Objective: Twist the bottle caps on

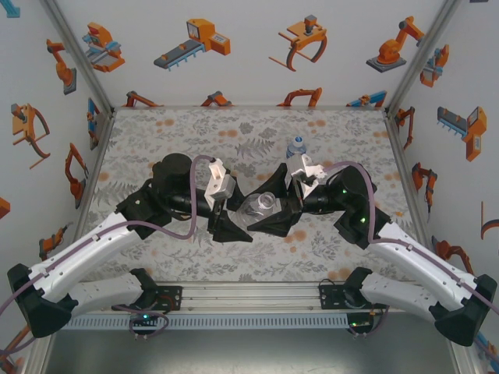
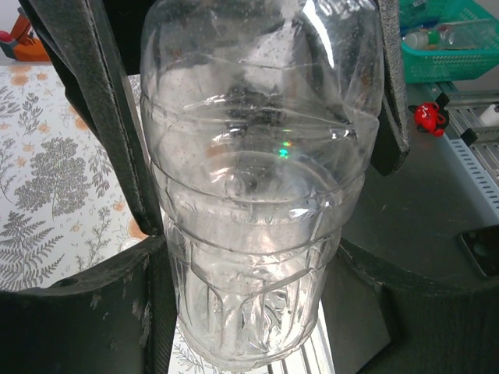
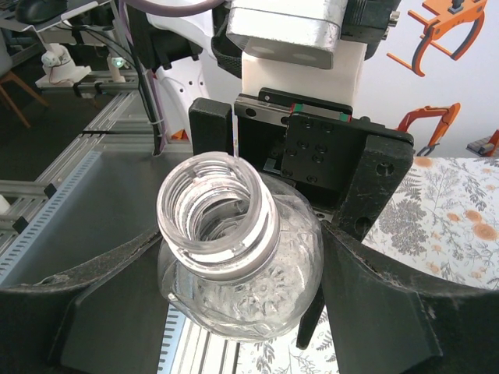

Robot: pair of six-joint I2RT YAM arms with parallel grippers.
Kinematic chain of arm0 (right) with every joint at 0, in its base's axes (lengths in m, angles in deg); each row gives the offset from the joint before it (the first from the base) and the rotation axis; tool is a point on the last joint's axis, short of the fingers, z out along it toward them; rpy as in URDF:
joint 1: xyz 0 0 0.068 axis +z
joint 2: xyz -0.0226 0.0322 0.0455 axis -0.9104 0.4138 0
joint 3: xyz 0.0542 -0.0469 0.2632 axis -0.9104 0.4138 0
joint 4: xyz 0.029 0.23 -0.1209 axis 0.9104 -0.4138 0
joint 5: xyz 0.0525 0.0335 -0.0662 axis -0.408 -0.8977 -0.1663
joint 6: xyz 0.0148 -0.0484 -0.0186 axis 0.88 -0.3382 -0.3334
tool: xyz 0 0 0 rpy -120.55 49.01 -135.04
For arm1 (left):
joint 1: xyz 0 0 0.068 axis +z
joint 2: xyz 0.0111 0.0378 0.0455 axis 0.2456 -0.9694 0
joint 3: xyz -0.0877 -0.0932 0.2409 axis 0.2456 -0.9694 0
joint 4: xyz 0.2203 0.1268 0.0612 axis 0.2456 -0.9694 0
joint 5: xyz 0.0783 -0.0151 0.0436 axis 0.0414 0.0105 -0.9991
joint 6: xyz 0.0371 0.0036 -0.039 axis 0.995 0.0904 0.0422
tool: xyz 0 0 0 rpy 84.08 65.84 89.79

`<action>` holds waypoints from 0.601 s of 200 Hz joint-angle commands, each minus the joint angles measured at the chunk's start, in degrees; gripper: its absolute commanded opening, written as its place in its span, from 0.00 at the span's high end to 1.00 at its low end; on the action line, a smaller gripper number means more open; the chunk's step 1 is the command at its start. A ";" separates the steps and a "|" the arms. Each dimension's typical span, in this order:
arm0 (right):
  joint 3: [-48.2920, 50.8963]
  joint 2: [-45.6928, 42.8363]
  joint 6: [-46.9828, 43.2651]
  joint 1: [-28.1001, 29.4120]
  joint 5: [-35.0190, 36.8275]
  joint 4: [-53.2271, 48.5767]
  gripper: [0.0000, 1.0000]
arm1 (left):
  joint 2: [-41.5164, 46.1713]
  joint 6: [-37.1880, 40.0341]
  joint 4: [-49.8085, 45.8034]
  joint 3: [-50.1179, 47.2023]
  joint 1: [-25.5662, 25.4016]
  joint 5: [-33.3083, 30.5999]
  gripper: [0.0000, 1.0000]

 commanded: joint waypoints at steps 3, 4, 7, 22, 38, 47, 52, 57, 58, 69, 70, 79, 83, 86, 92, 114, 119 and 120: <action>-1.48 -1.43 -1.42 0.11 3.46 1.32 0.52 | 0.17 2.19 -2.95 1.78 -0.48 0.62 0.58; -1.44 -1.45 -1.41 0.13 3.54 1.26 0.51 | 0.25 2.36 -3.10 1.80 -0.48 0.48 0.58; -1.47 -1.58 -1.45 0.15 4.04 1.01 0.47 | 0.32 2.66 -3.50 1.85 -0.48 0.10 0.59; -1.58 -2.74 -2.11 0.11 6.26 -0.73 0.35 | 1.17 4.66 -5.43 1.80 -0.48 -2.84 0.63; -1.64 -4.45 -3.84 0.15 9.81 -4.05 0.28 | 2.68 6.64 -7.41 1.43 -0.39 -7.64 0.68; -1.50 -5.41 -4.90 0.15 12.29 -6.06 0.26 | 3.73 7.67 -8.01 0.98 -0.30 -10.65 0.68; -1.57 -5.96 -5.44 0.15 13.72 -7.06 0.26 | 4.36 8.11 -8.36 0.68 -0.22 -12.60 0.69; -1.47 -6.41 -5.93 0.14 15.15 -8.17 0.25 | 4.96 8.64 -8.65 0.37 -0.13 -14.34 0.70; -1.48 -6.53 -6.04 0.15 15.46 -8.41 0.25 | 5.11 8.70 -8.72 0.39 -0.09 -14.69 0.70; -1.34 -7.55 -7.07 0.15 18.86 -10.63 0.24 | 6.62 9.61 -9.28 -0.26 0.39 -18.69 0.71; -1.33 -7.67 -7.13 0.15 19.25 -10.87 0.24 | 6.77 9.72 -9.38 -0.32 0.44 -19.15 0.71; -1.15 -8.23 -7.74 0.15 22.47 -12.89 0.23 | 8.06 10.36 -9.91 -0.87 1.02 -22.36 0.72; -1.12 -8.39 -8.05 0.13 23.91 -13.82 0.23 | 8.56 10.62 -10.13 -1.03 1.38 -23.53 0.73; -1.14 -8.56 -8.26 0.15 24.86 -14.58 0.23 | 8.92 10.90 -10.29 -1.23 1.67 -24.17 0.74; -1.09 -8.55 -8.70 0.15 26.69 -15.80 0.23 | 9.71 11.18 -10.58 -1.58 2.50 -25.49 0.74; -1.35 -7.46 -8.60 0.15 34.34 -21.38 0.24 | 12.22 10.83 -10.94 -2.74 6.91 -29.07 0.80; -1.44 -6.93 -8.42 0.15 35.79 -22.65 0.25 | 12.56 10.52 -10.98 -2.99 8.25 -29.98 0.83; -1.47 -6.88 -8.34 0.15 36.19 -22.86 0.25 | 12.64 10.43 -11.02 -3.05 8.45 -30.07 0.83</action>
